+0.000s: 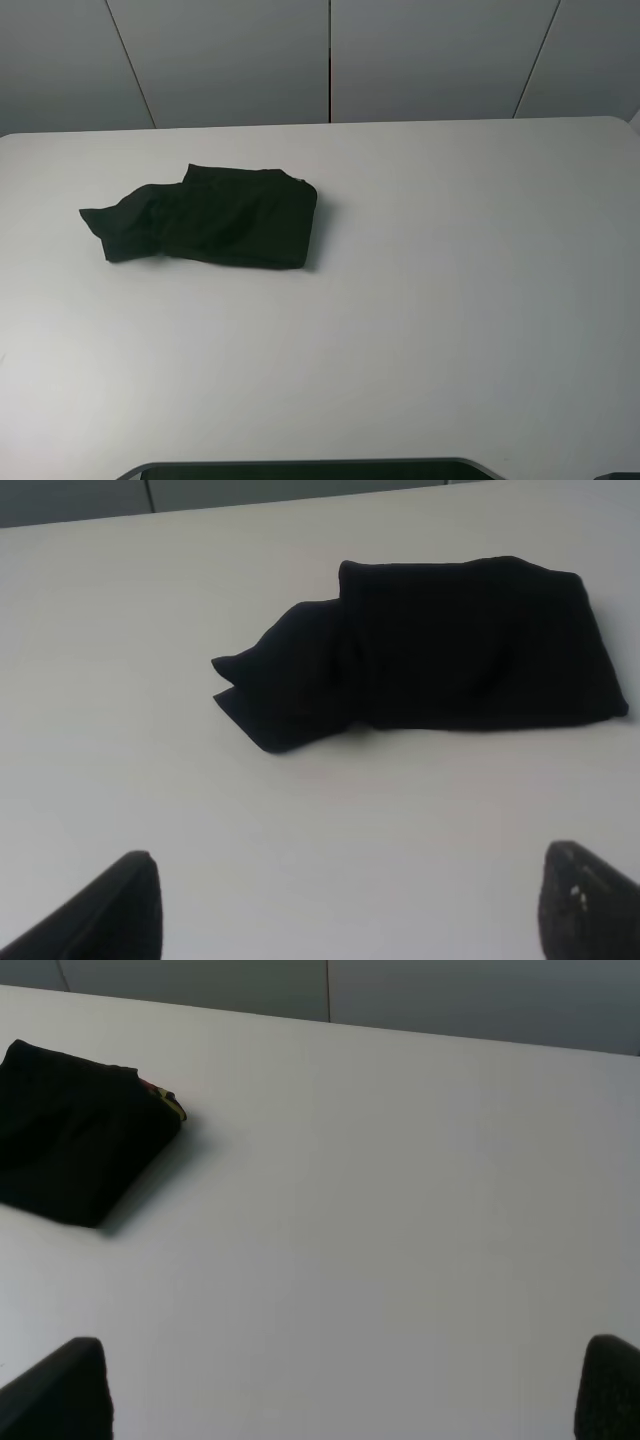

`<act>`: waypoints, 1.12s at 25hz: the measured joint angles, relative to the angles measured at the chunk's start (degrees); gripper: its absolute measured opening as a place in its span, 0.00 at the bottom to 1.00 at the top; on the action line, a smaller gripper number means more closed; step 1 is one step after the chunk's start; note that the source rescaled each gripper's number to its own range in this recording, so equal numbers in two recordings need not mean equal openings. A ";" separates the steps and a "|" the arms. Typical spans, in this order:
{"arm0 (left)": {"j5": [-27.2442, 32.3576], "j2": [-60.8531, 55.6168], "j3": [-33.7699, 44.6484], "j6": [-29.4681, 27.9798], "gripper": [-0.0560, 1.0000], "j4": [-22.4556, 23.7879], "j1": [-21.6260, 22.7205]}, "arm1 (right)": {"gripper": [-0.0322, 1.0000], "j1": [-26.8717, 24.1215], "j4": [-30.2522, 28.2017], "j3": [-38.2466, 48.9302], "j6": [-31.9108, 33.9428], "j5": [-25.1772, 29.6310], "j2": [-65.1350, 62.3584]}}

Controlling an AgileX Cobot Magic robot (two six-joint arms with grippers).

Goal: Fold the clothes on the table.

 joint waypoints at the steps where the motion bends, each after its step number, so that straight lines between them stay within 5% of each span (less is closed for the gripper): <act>1: 0.00 0.00 0.00 0.00 0.99 0.00 1.45 | 1.00 -0.55 0.00 0.00 -0.12 0.00 0.00; 8: 0.00 0.00 0.00 0.00 0.99 0.00 11.69 | 1.00 -10.85 0.00 0.00 -0.23 0.00 0.00; 28: 0.00 0.00 0.00 0.99 0.99 -0.23 12.05 | 1.00 -11.94 -0.10 0.00 -1.33 0.00 0.00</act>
